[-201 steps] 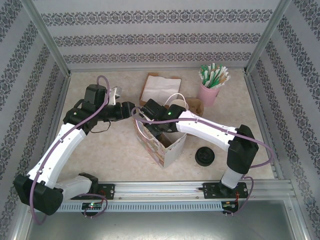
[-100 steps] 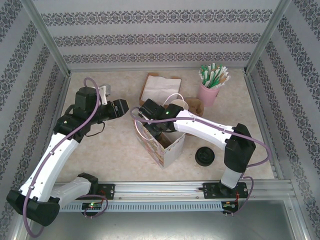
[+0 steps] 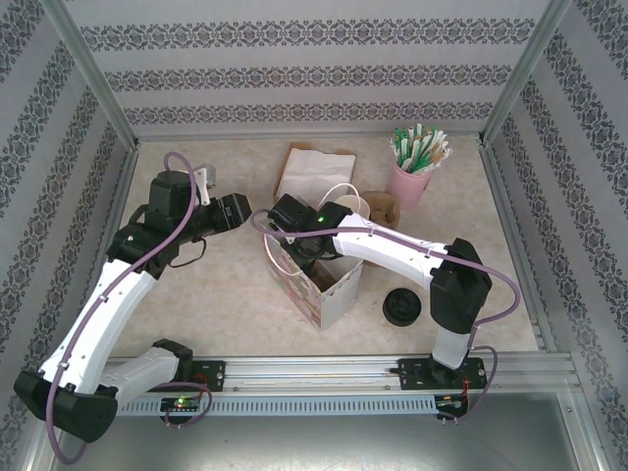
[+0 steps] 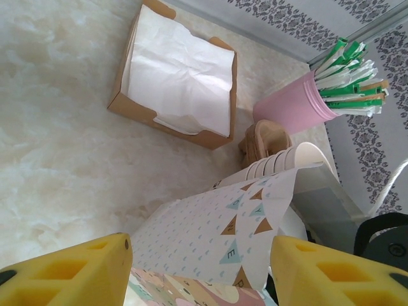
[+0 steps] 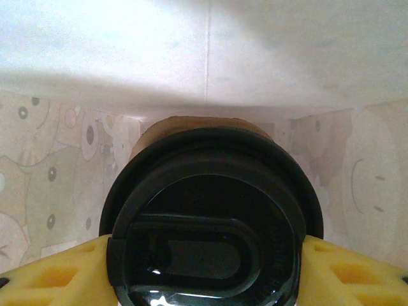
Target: Pack the takeout coffee
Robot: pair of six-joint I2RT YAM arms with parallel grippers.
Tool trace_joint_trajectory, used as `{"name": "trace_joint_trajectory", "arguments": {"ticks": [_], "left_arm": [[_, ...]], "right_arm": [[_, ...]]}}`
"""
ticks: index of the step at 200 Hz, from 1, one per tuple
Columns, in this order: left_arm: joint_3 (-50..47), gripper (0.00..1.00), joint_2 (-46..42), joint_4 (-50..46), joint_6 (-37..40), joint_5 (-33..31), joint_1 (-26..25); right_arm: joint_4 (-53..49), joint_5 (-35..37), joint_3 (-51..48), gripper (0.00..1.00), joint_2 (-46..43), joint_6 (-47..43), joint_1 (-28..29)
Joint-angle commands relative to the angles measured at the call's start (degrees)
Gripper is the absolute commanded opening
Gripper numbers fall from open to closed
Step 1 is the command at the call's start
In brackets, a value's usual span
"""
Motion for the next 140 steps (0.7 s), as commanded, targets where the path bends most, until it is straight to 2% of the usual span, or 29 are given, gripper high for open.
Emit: {"name": "trace_joint_trajectory", "arguments": {"ticks": [1, 36, 68, 101, 140], "left_arm": [[-0.9, 0.6, 0.3, 1.5, -0.5, -0.2, -0.5], [-1.1, 0.6, 0.4, 1.5, -0.7, -0.1, -0.4], [-1.4, 0.61, 0.4, 1.5, -0.7, 0.1, -0.4], [-1.5, 0.61, 0.7, 1.3, -0.8, 0.5, -0.5], [-1.5, 0.61, 0.5, 1.1, -0.8, 0.3, -0.4]], "right_arm": [[-8.7, -2.8, -5.9, 0.61, 7.4, 2.2, -0.3], [-8.3, -3.5, -7.4, 0.61, 8.5, 3.0, -0.3], [-9.9, -0.2, -8.3, 0.61, 10.4, 3.3, -0.1], [-8.3, -1.8, -9.8, 0.61, 10.6, 3.8, 0.1], [-10.2, 1.7, -9.9, 0.61, 11.7, 3.8, 0.4]]}}
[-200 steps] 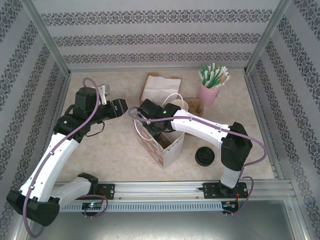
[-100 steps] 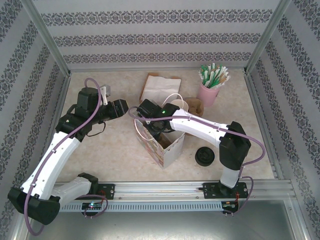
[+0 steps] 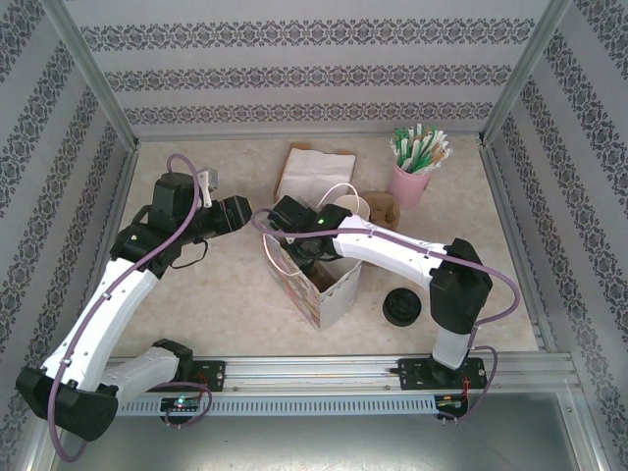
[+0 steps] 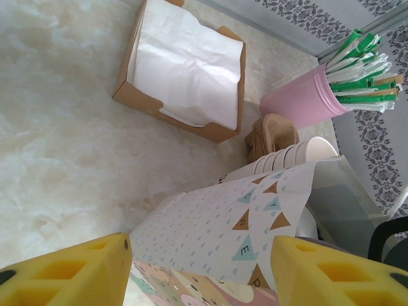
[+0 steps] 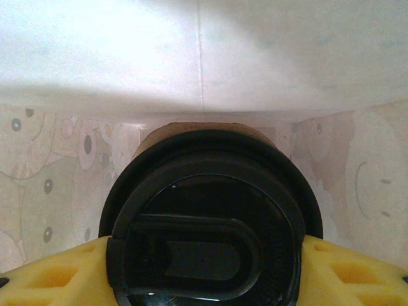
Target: Pack the takeout coffee
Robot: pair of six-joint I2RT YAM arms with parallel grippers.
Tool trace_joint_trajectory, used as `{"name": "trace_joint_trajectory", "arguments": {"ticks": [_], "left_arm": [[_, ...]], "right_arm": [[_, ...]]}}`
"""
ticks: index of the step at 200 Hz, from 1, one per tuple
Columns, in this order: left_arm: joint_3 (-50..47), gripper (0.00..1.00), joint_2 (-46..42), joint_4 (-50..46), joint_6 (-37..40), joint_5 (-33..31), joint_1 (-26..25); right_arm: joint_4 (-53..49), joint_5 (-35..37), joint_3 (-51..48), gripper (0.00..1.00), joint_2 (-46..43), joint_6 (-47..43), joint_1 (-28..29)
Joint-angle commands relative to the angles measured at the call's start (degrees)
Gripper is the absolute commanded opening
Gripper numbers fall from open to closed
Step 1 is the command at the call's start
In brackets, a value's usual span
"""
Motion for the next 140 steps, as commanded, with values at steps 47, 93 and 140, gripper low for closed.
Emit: {"name": "trace_joint_trajectory", "arguments": {"ticks": [47, 93, 140], "left_arm": [[-0.2, 0.61, 0.3, 0.8, -0.5, 0.6, -0.4], [-0.1, 0.61, 0.5, 0.7, -0.6, 0.9, -0.4], [-0.2, 0.61, 0.8, 0.9, -0.6, 1.4, -0.4]], "right_arm": [[-9.7, -1.0, -7.4, 0.62, 6.9, 2.9, 0.5], [-8.7, 0.3, -1.7, 0.7, 2.1, 4.2, 0.3], [-9.2, 0.8, 2.3, 0.84, -0.8, 5.3, 0.3]]}}
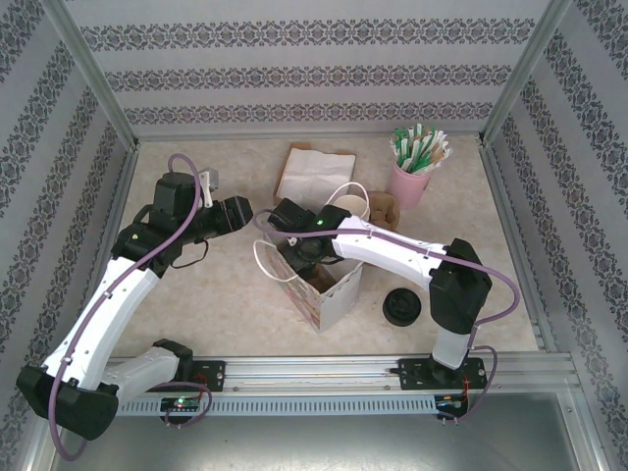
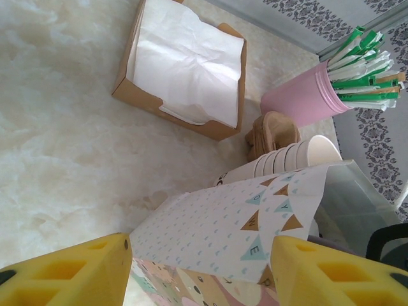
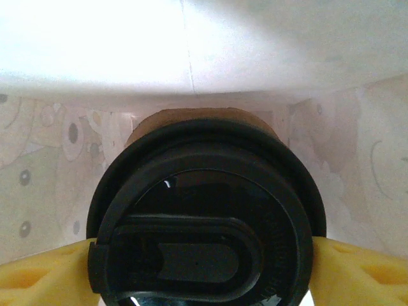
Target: Pack the takeout coffee
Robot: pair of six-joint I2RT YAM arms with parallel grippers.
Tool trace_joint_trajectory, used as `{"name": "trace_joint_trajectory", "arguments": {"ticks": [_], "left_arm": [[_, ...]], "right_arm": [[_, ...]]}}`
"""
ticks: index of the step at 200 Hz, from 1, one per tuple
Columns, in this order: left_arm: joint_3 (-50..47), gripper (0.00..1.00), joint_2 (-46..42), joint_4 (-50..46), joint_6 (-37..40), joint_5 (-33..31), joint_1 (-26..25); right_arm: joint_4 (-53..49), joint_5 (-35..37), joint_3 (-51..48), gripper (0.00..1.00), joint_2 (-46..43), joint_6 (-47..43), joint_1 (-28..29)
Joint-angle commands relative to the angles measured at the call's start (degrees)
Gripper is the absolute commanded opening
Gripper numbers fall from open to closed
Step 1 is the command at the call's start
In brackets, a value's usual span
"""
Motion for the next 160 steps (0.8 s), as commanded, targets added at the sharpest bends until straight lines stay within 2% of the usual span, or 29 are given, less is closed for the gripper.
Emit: {"name": "trace_joint_trajectory", "arguments": {"ticks": [1, 17, 35, 160], "left_arm": [[-0.2, 0.61, 0.4, 0.9, -0.5, 1.1, -0.5], [-0.1, 0.61, 0.7, 1.0, -0.5, 1.2, -0.5], [-0.1, 0.61, 0.9, 1.2, -0.6, 1.3, -0.5], [0.1, 0.61, 1.7, 1.8, -1.1, 2.4, -0.5]], "right_arm": [[-6.5, 0.1, 1.7, 0.84, 0.3, 1.6, 0.0], [-6.9, 0.2, 2.4, 0.92, -0.6, 2.0, 0.0], [-7.2, 0.4, 3.0, 0.95, -1.6, 2.6, 0.0], [-6.2, 1.1, 6.6, 0.98, -8.8, 5.5, 0.0]]}}
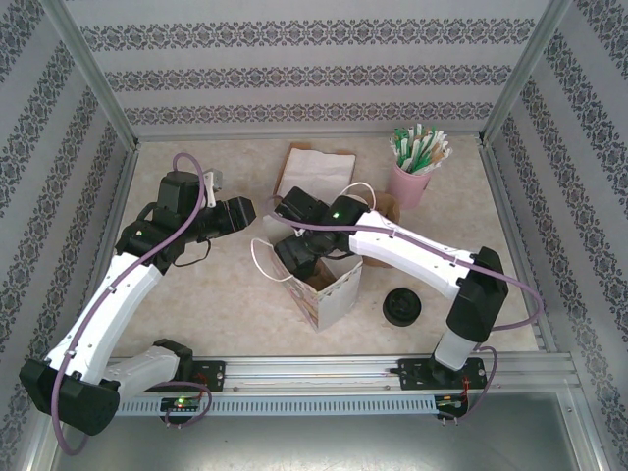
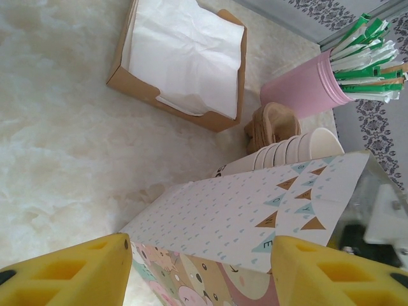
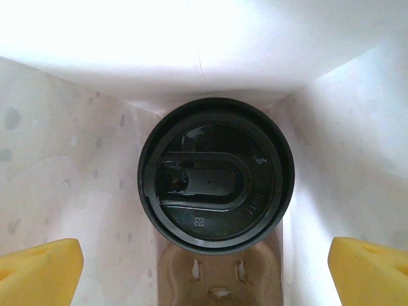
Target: Pack the takeout coffee
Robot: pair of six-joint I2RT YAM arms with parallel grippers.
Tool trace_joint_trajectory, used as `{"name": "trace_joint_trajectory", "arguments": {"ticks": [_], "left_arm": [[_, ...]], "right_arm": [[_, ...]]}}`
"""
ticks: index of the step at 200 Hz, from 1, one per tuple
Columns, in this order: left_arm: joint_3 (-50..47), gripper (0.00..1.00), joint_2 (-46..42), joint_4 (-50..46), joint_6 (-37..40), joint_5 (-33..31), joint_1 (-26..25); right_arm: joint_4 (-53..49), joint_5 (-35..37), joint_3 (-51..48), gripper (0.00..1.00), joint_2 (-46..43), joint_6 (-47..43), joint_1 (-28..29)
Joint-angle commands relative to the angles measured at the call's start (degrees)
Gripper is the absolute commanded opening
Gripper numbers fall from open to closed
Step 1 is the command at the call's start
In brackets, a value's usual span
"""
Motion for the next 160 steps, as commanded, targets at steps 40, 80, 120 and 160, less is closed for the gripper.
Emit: {"name": "trace_joint_trajectory", "arguments": {"ticks": [40, 80, 120, 160], "left_arm": [[0.7, 0.61, 0.9, 1.9, -0.7, 1.3, -0.5], [1.4, 0.61, 0.9, 1.5, 0.2, 0.4, -0.5], [2.3, 0.61, 1.3, 0.8, 0.9, 0.2, -0.5], [2.8, 0.61, 1.2, 0.1, 2.0, -0.1, -0.5]], "right_arm": [[-3.0, 0.6, 5.6, 0.89, -5.3, 2.6, 0.1], [-6.3, 1.6, 7.9, 0.79, -6.5, 3.1, 0.1], [-6.5, 1.2, 8.5, 0.72, -9.1, 3.3, 0.2], [-7.2, 1.9, 9.8, 0.63, -11.7, 2.7, 0.2]]}}
